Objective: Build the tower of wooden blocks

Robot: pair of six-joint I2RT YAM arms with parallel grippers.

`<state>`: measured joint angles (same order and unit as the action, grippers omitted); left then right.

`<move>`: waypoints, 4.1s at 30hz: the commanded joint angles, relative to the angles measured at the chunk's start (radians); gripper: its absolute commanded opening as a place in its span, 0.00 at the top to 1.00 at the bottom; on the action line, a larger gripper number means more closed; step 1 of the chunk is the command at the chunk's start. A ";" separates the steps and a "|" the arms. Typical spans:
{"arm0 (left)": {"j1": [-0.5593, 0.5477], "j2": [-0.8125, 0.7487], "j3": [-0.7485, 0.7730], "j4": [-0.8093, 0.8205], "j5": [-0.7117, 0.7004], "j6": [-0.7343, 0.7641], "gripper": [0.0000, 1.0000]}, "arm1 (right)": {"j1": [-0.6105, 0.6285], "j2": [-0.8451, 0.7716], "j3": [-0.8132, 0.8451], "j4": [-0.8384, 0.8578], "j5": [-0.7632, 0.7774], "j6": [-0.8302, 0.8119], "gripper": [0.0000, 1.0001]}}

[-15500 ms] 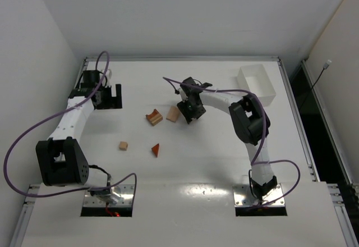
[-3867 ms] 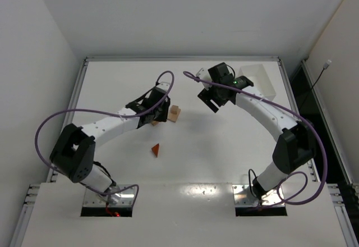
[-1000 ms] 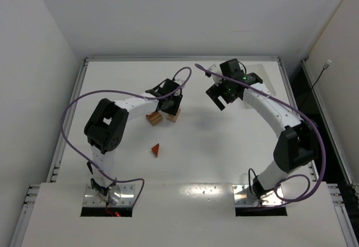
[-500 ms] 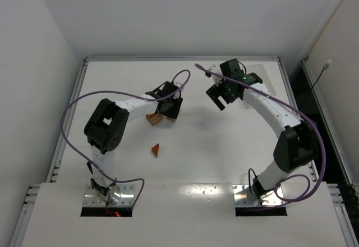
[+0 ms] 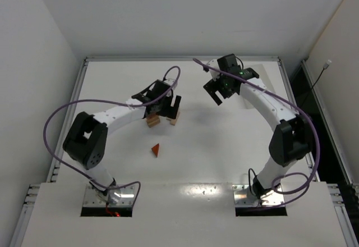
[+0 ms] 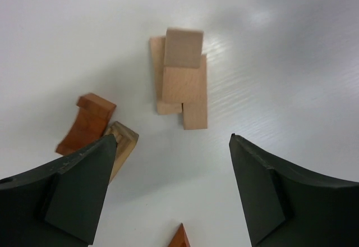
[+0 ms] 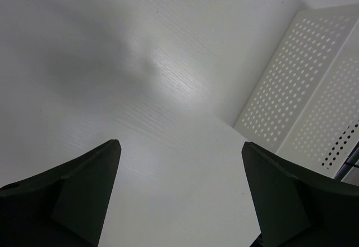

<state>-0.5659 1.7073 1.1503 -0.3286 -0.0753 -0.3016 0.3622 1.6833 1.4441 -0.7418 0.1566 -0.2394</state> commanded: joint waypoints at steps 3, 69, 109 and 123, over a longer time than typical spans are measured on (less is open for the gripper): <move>0.000 -0.144 0.112 -0.022 -0.003 0.012 0.20 | -0.003 0.101 0.148 0.032 0.003 0.037 0.14; 0.583 -0.179 0.111 -0.151 0.479 0.065 0.27 | 0.245 0.682 0.565 0.022 -0.350 -0.242 0.73; 0.321 -0.270 -0.101 -0.313 0.517 0.489 0.50 | 0.083 0.176 0.220 0.326 0.046 0.025 0.36; 0.261 -0.011 0.002 -0.254 0.410 0.619 0.47 | -0.023 0.023 0.088 0.219 -0.084 0.034 0.30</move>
<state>-0.2928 1.6749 1.0859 -0.6193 0.3576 0.2588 0.3489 1.7435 1.5475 -0.5022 0.1219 -0.2298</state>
